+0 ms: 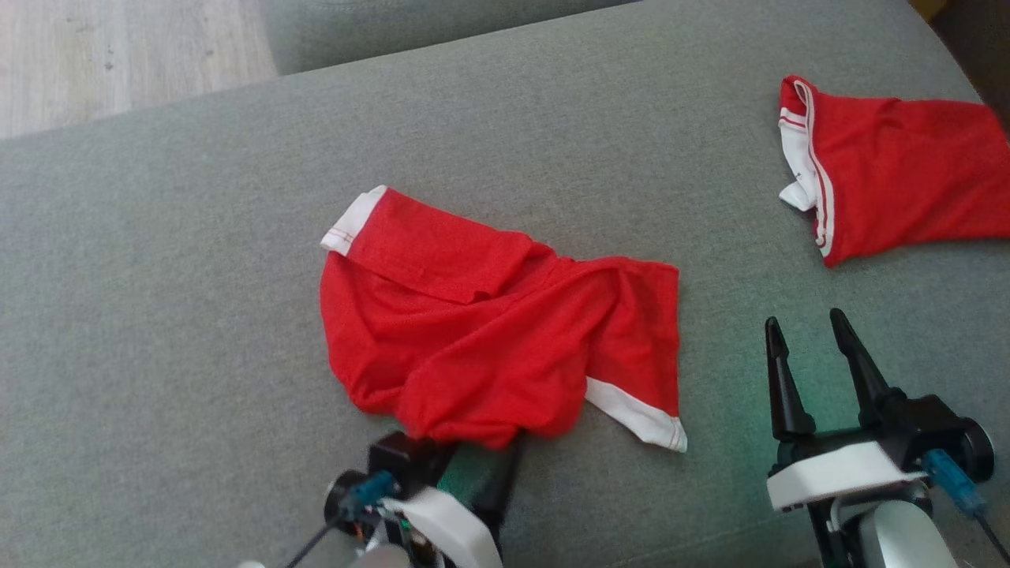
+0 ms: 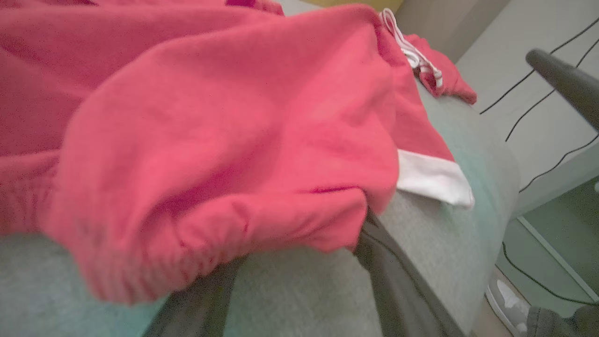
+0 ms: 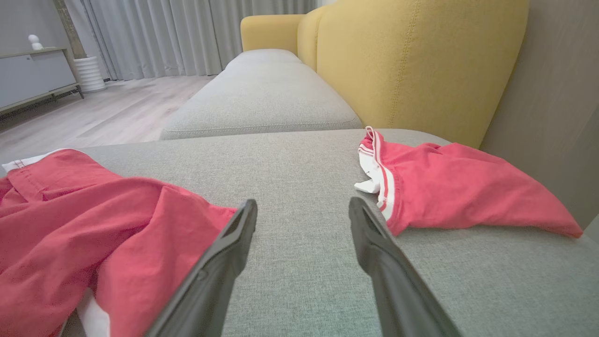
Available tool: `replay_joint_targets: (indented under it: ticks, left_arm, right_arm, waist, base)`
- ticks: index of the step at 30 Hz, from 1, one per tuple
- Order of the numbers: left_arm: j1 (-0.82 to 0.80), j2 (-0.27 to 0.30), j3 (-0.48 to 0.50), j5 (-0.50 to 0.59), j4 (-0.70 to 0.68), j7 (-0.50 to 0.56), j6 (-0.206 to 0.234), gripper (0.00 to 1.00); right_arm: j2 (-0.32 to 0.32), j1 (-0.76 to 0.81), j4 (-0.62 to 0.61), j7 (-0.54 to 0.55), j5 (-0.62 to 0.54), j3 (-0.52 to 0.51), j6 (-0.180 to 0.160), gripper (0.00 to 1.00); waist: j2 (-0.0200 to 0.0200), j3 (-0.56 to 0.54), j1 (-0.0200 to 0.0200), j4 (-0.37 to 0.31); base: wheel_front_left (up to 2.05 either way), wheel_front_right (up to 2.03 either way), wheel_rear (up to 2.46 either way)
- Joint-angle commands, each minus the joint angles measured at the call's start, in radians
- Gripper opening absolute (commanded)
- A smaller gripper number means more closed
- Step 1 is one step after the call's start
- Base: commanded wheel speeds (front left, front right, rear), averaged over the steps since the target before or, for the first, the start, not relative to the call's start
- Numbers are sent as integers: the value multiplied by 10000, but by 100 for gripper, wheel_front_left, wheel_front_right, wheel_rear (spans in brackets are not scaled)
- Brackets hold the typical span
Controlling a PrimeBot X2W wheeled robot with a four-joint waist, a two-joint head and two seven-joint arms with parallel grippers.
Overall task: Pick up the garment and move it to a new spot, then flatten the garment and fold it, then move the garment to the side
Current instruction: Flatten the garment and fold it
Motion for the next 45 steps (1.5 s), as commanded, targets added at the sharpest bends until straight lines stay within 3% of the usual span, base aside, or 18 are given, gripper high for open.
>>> replay_joint_targets:
  ticks: [1, 2, 3, 4, 9, 14, 18, 27, 33, 39, 45]
  left_arm:
    - [-347, 7, 233, -119, -126, -135, 59, 95]
    - [-436, 7, 262, -287, -152, -251, 140, 77]
    - [-673, 7, 260, -429, -164, -413, 285, 10]
    - [-797, 7, 262, -456, -154, -462, 321, 0]
    - [-1240, 108, 337, -601, -456, -247, 249, 0]
    - [-1219, 892, 355, -815, -1922, 822, 157, 0]
    - [-949, 2004, 260, -1079, -3857, 2403, 87, 0]
    - [-878, 5178, 26, -2749, -8725, 6921, -201, 0]
    - [-1418, 6517, -171, -4175, -10381, 9279, -274, 0]
    - [-2121, 7159, -275, -5645, -11019, 10912, -306, 0]
    - [-3581, 6806, 7, -6830, -10306, 12140, 6, 0]
  right_arm:
    - [-64, -396, -337, -107, 50, 216, 71, 100]
    - [-63, -406, -335, -107, 50, 212, 71, 100]
    - [-62, -414, -337, -107, 60, 187, 71, 100]
    - [-62, -415, -339, -107, 64, 175, 71, 100]
    - [-59, -349, -327, -107, 86, 100, 71, 100]
    - [-58, -210, -333, -107, 171, 29, 71, 100]
    - [-58, -111, -315, -107, 227, 11, 71, 100]
    - [-57, 69, -233, -107, 330, 87, 71, 100]
    - [-57, 39, -201, -107, 448, 288, 71, 100]
    - [-57, -39, -165, -107, 551, 515, 71, 100]
    - [-57, -241, -212, -107, 790, 859, 71, 100]
  waist:
    - [0, 12, -1, -9]
    - [0, 24, -1, -11]
    - [0, 43, -1, 8]
    - [0, 49, -1, 26]
    - [0, -75, -1, 188]
    - [0, -296, -1, 448]
    - [0, -515, -1, 646]
    - [0, -1044, -1, 831]
    - [0, -1211, -1, 649]
    - [0, -1268, -1, 326]
    - [0, -1198, -1, -269]
  base:
    - [0, 0, 0]
    - [0, 0, 0]
    - [0, 0, 0]
    - [0, 0, 0]
    - [0, 0, 0]
    - [0, 0, 0]
    - [0, 0, 0]
    - [0, 0, 0]
    - [0, 0, 0]
    - [0, 0, 0]
    - [0, 0, 0]
